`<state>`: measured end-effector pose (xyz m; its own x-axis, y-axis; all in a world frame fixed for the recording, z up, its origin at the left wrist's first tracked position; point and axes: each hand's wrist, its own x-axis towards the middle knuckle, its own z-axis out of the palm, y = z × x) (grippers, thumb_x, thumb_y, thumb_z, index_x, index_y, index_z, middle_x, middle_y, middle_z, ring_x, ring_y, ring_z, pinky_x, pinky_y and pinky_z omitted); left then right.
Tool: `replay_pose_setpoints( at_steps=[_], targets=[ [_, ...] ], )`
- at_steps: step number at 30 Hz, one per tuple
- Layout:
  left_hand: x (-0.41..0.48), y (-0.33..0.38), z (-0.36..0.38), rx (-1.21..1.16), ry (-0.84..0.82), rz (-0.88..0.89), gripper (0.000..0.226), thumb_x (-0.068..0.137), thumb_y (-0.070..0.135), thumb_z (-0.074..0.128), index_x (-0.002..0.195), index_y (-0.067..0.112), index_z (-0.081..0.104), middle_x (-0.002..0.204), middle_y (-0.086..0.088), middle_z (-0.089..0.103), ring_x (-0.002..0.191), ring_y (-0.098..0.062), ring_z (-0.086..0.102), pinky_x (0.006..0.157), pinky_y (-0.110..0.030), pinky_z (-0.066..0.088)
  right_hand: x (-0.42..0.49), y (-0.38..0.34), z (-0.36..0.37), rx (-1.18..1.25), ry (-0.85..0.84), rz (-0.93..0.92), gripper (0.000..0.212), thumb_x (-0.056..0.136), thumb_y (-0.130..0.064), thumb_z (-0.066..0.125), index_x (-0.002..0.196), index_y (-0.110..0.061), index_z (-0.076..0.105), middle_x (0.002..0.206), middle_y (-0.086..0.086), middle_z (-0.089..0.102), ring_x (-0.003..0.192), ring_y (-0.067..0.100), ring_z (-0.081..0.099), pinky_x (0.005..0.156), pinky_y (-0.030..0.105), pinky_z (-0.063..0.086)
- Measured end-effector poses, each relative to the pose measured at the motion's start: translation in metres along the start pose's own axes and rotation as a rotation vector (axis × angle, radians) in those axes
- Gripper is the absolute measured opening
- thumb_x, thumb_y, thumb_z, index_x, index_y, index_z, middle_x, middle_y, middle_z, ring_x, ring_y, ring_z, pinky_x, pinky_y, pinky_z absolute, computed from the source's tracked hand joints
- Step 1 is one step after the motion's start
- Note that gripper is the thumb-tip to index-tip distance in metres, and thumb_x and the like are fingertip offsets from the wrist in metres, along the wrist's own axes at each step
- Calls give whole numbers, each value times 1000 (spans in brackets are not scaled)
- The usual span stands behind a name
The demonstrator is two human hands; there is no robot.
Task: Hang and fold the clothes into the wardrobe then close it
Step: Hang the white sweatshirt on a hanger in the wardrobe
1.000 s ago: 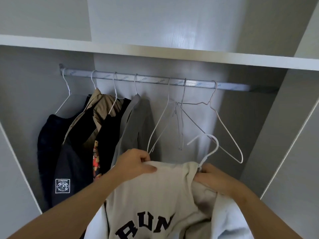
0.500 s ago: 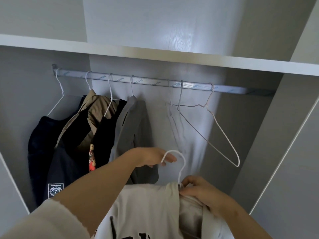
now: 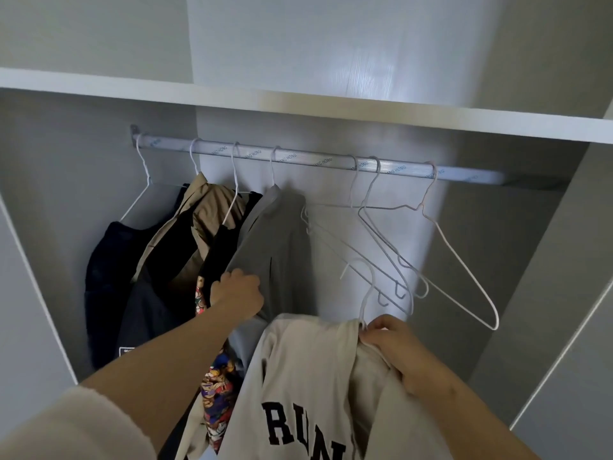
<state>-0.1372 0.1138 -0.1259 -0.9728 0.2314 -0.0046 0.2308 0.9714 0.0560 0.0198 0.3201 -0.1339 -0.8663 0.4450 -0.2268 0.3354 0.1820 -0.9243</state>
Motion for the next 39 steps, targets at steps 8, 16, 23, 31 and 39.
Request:
replay_pose_setpoints(
  at_steps=[8, 16, 23, 31, 39],
  targets=[
    [11, -20, 0, 68, 267, -59, 49, 91, 22, 48, 136, 12, 34, 151, -9, 12, 131, -30, 29, 103, -38, 32, 31, -27, 6, 137, 135, -25, 13, 85, -4, 52, 75, -11, 49, 76, 10, 52, 73, 20, 46, 66, 31, 37],
    [32, -9, -12, -336, 239, 128, 22, 92, 17, 48, 111, 19, 59, 112, -5, 60, 98, -24, 58, 74, -30, 46, 55, -64, 35, 239, 60, -118, 6, 89, -12, 54, 89, -17, 51, 92, 7, 57, 80, 20, 55, 64, 27, 45],
    [65, 2, -17, -529, 360, 206, 28, 91, 19, 54, 118, 19, 52, 76, 3, 48, 72, -18, 51, 63, -27, 39, 84, -119, 46, 319, 42, -372, 32, 84, -6, 64, 108, -25, 53, 97, -3, 60, 82, 8, 59, 64, 19, 47],
    [83, -2, -17, -814, 192, 215, 17, 89, 16, 56, 98, 31, 55, 46, 8, 48, 36, -7, 48, 39, -17, 40, 118, -188, 46, 343, 97, -467, 28, 86, 7, 53, 112, -3, 57, 76, 0, 58, 63, 8, 56, 52, 11, 49],
    [83, -11, -7, -952, 200, 193, 16, 90, 16, 56, 83, 30, 58, 61, -2, 54, 45, -11, 50, 43, -22, 44, 167, -153, 74, 185, 132, -323, 30, 90, 5, 45, 114, -11, 55, 100, 13, 59, 85, 25, 58, 73, 32, 49]
  ],
)
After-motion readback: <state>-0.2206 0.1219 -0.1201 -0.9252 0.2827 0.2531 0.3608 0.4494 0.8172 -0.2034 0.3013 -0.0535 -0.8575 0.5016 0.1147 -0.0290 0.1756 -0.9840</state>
